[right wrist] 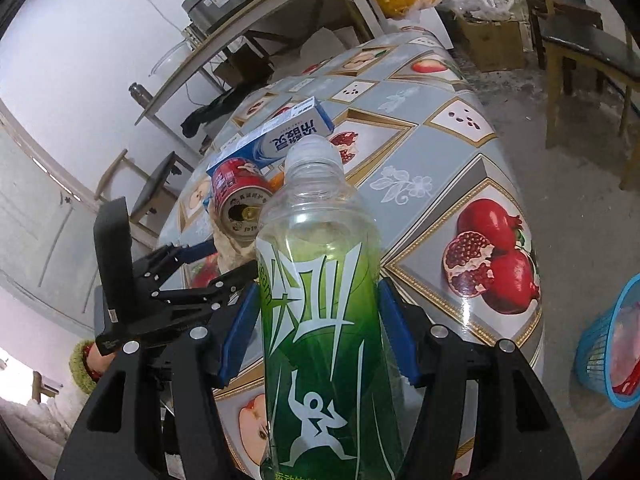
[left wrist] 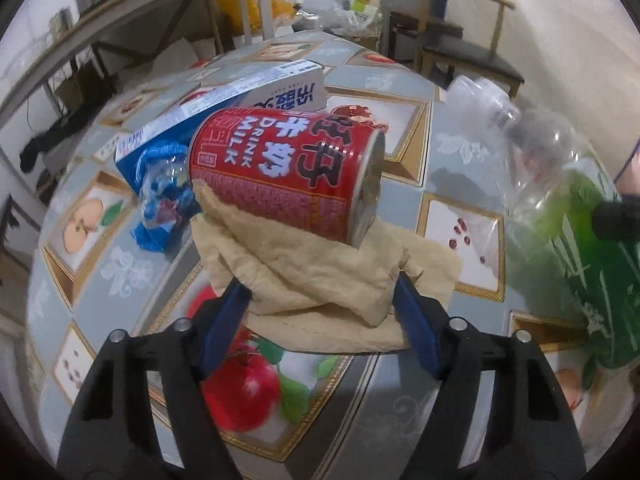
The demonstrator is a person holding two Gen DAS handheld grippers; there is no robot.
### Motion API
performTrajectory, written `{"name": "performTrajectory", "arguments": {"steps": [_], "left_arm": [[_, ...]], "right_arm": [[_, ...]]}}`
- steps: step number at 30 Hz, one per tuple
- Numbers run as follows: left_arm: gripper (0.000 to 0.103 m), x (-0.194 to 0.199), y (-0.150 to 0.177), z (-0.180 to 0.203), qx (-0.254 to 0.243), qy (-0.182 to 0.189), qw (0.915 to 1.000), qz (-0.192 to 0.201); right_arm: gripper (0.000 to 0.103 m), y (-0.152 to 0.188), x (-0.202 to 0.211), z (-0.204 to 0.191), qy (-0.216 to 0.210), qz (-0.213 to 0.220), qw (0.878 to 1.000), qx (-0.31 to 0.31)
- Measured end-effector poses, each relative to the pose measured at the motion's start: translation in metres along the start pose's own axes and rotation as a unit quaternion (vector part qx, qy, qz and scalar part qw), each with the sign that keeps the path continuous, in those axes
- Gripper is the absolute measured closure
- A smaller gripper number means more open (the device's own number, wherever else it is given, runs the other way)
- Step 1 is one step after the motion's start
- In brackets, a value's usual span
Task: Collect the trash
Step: 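Close left tool on beige cloth while right tool holds the green bottle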
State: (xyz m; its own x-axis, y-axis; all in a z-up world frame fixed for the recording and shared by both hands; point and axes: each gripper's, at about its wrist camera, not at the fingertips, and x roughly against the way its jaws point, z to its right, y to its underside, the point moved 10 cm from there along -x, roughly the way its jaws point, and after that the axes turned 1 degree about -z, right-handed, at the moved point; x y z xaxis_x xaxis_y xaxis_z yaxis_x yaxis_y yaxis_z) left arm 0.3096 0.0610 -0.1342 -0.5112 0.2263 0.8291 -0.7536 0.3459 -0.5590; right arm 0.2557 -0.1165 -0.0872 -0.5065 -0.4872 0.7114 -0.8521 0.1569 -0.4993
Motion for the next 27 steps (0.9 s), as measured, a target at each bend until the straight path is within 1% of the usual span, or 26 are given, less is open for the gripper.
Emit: {"name": "performTrajectory", "arguments": {"steps": [3,5,9,11,12,14,16,19,23,27], "left_arm": [[0.046,0.001,0.001,0.001,0.001,0.001,1.0,0.002],[0.056,0.002,0.001,0.005,-0.005,0.001,1.0,0.004],[0.067,0.003,0.002,0.01,-0.008,0.0,1.0,0.005],[0.077,0.004,0.003,0.01,-0.007,-0.001,1.0,0.004],[0.079,0.004,0.003,0.01,-0.005,-0.001,1.0,0.003],[0.088,0.005,0.004,0.01,-0.002,0.0,1.0,0.002],[0.091,0.007,0.007,0.007,0.004,0.001,1.0,0.0],[0.093,0.011,0.011,0.004,0.012,0.002,0.9999,-0.002],[0.094,0.021,0.018,-0.001,0.03,0.009,0.9995,-0.001],[0.094,0.033,0.026,-0.004,0.042,0.008,0.9991,0.003]], "right_arm": [[0.044,0.0,0.002,0.003,-0.002,0.003,1.0,-0.006],[0.044,0.001,0.003,0.005,-0.004,0.004,1.0,-0.01],[0.044,0.001,0.004,0.006,-0.005,0.005,1.0,-0.013],[0.044,0.001,0.004,0.007,-0.005,0.007,1.0,-0.014],[0.044,0.001,0.005,0.007,-0.005,0.007,1.0,-0.014],[0.044,0.001,0.005,0.007,-0.005,0.008,1.0,-0.016],[0.044,0.002,0.005,0.008,-0.006,0.009,1.0,-0.018],[0.044,0.003,0.006,0.009,-0.006,0.01,1.0,-0.02],[0.044,0.002,0.006,0.009,-0.006,0.01,1.0,-0.02],[0.044,0.002,0.006,0.009,-0.006,0.01,1.0,-0.02]]}}
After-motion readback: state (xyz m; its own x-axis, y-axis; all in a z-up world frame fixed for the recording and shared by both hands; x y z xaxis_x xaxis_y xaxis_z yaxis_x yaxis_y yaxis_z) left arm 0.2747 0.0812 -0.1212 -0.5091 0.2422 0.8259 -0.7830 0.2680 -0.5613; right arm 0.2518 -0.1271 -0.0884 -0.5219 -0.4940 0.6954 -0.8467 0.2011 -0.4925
